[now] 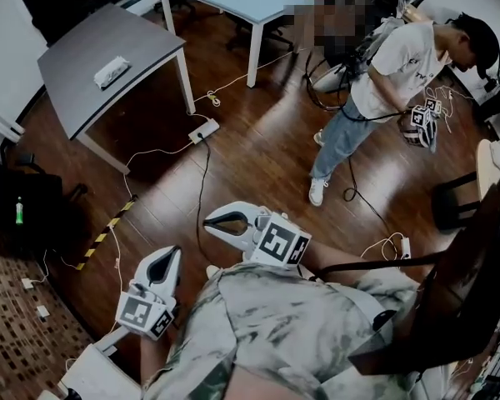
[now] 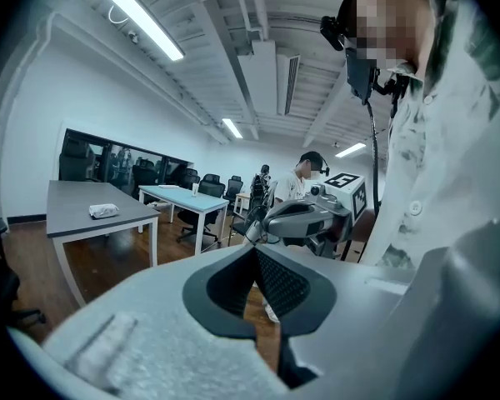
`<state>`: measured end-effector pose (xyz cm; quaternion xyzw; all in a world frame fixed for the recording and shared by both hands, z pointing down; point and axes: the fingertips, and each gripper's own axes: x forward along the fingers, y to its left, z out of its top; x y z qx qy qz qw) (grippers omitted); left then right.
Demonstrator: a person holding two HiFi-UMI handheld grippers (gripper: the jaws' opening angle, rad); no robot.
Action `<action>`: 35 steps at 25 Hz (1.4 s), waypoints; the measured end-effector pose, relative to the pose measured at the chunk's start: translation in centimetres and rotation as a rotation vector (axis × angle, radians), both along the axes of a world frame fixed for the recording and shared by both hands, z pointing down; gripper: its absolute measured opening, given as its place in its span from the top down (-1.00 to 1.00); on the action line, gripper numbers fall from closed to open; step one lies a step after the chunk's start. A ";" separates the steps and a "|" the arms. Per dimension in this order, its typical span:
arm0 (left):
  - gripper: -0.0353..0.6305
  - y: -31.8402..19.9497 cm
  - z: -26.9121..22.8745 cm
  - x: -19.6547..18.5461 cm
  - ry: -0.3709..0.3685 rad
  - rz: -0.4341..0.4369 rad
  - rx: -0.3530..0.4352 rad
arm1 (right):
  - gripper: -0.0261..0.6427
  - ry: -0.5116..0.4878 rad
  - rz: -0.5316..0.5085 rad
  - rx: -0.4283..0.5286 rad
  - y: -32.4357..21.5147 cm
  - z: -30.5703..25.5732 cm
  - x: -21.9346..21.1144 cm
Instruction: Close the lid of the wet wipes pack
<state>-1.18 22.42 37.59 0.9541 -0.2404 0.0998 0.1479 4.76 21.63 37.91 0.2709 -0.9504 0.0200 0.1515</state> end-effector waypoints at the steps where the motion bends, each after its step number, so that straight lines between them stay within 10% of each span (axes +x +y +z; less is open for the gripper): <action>1: 0.88 0.0 0.0 0.2 0.001 0.002 -0.001 | 0.91 -0.002 -0.001 0.003 0.0 -0.1 0.1; 35: 0.88 0.1 0.3 0.0 -0.004 -0.017 0.012 | 0.91 0.004 -0.018 0.038 1.0 -0.9 0.0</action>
